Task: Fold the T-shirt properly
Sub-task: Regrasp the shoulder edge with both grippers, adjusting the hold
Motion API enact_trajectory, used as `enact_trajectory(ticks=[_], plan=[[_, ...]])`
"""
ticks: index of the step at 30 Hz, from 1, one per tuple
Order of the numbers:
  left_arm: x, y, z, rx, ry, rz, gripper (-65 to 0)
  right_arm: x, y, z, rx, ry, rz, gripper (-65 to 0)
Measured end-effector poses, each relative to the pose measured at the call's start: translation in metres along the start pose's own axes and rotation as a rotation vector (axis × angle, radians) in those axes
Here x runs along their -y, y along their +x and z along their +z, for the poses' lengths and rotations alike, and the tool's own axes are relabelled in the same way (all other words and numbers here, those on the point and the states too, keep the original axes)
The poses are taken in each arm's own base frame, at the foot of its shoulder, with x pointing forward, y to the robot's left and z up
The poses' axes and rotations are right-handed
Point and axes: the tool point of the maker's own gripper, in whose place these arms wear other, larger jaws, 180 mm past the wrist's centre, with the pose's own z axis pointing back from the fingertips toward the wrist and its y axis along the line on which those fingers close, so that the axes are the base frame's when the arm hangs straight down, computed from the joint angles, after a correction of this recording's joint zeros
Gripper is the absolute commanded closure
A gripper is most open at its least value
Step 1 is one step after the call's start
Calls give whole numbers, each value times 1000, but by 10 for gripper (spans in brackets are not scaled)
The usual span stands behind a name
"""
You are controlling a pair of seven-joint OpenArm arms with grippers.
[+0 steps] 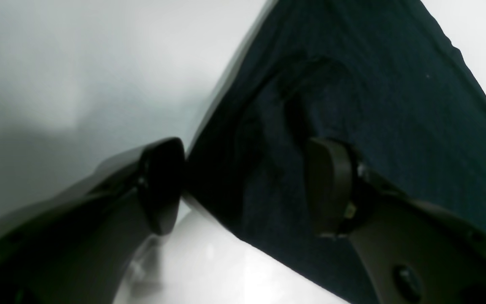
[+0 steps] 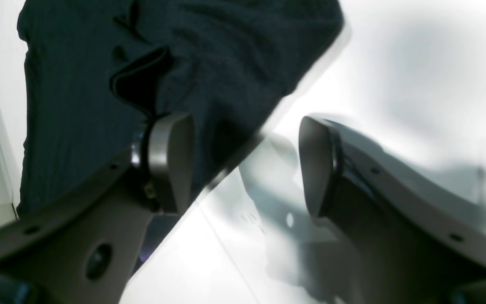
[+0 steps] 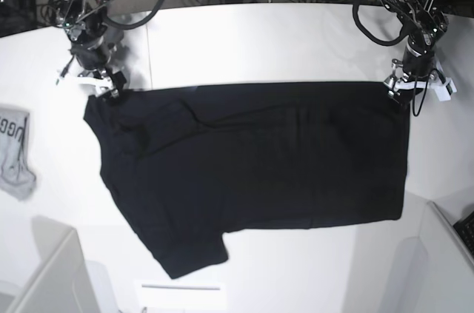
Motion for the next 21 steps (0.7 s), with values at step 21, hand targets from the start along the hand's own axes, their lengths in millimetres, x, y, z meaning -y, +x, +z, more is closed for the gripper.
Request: enact_trajectory(ticks=[21], plan=[[-7, -8, -3, 11, -14, 41, -426, -4, 1, -9, 2, 16, -21, -366]])
